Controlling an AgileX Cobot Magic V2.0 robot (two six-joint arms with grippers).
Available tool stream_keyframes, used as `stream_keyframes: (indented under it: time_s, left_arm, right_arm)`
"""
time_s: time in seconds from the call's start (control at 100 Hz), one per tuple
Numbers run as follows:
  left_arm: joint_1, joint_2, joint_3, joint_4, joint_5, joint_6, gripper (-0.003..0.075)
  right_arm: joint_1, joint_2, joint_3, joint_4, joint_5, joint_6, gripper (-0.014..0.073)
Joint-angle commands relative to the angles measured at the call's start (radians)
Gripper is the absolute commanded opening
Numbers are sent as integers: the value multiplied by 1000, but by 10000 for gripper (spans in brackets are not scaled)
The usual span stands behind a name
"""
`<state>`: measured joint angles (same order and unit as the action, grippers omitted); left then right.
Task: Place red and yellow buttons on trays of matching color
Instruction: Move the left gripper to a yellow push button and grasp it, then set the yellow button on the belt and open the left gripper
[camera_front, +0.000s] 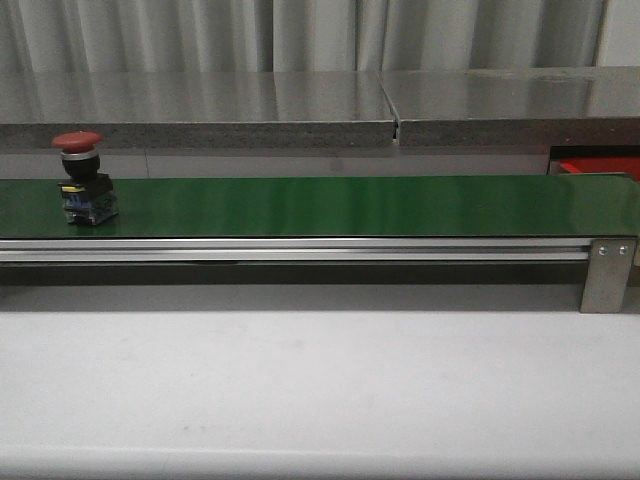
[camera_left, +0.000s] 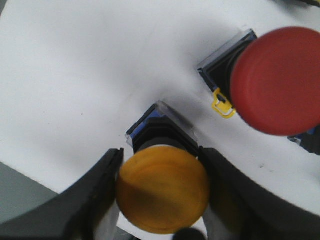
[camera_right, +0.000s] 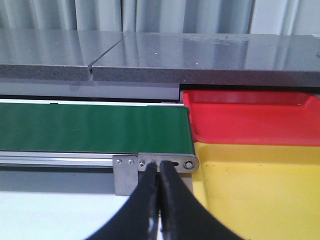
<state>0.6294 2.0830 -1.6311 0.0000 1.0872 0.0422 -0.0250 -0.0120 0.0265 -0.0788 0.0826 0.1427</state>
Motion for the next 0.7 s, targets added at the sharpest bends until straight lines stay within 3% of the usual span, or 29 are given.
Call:
stream_keyframes:
  time_s: [0.0, 0.33, 0.44, 0.69]
  left_arm:
    - [0, -104, -22, 0, 13, -7, 222]
    - [-34, -328, -49, -31, 61, -2, 222]
    - [-96, -325, -121, -31, 129, -2, 222]
    - [-271, -265, -201, -31, 139, -2, 222]
  right_arm:
    - [0, -17, -23, -1, -75, -9, -8]
    - [0, -17, -23, -1, -75, -9, -8]
    - [0, -17, -23, -1, -75, -9, -8]
    - [0, -17, -23, -1, -75, -9, -8]
